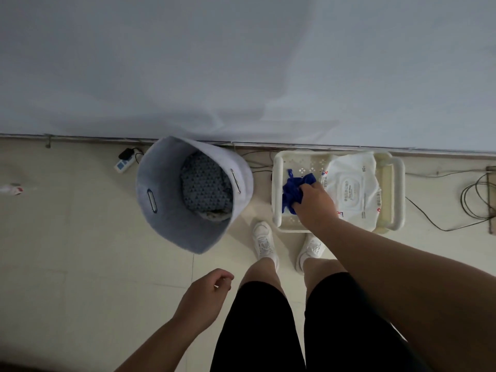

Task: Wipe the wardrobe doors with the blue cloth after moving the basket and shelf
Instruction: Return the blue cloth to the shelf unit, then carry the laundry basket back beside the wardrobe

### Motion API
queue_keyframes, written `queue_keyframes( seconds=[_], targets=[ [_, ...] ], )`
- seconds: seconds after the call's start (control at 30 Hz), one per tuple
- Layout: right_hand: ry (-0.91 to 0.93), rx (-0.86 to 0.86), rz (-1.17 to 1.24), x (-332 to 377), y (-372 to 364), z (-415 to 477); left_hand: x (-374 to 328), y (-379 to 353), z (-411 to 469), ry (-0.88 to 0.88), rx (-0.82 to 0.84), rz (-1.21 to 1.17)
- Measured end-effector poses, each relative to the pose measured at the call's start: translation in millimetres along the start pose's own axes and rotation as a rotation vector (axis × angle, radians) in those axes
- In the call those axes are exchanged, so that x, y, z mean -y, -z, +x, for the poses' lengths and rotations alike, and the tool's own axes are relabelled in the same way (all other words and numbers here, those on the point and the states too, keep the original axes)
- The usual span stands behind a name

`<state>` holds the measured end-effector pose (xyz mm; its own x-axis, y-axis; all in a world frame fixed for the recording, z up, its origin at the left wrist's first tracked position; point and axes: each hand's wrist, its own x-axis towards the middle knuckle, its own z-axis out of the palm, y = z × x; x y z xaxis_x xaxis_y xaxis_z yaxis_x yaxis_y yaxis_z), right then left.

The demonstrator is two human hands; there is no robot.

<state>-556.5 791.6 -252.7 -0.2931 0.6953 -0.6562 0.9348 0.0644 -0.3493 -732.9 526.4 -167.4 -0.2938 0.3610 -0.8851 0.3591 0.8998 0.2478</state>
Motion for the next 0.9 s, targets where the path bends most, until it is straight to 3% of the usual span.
queue_keyframes(
  seconds=[0.3,0.53,0.7,0.9],
  targets=[
    [0.061,0.024,0.126,-13,44,-38,-55,11,-4,-0.091,0.009,-0.006],
    [-0.061,0.175,0.076,-61,86,-107,-85,16,-41,-0.128,0.003,-0.007],
    [-0.091,0.241,-0.048,-79,99,-152,-76,26,-77,-0.113,-0.046,-0.058],
    [-0.067,0.272,-0.111,-47,94,-174,-29,51,-102,-0.075,-0.095,-0.095]
  ],
)
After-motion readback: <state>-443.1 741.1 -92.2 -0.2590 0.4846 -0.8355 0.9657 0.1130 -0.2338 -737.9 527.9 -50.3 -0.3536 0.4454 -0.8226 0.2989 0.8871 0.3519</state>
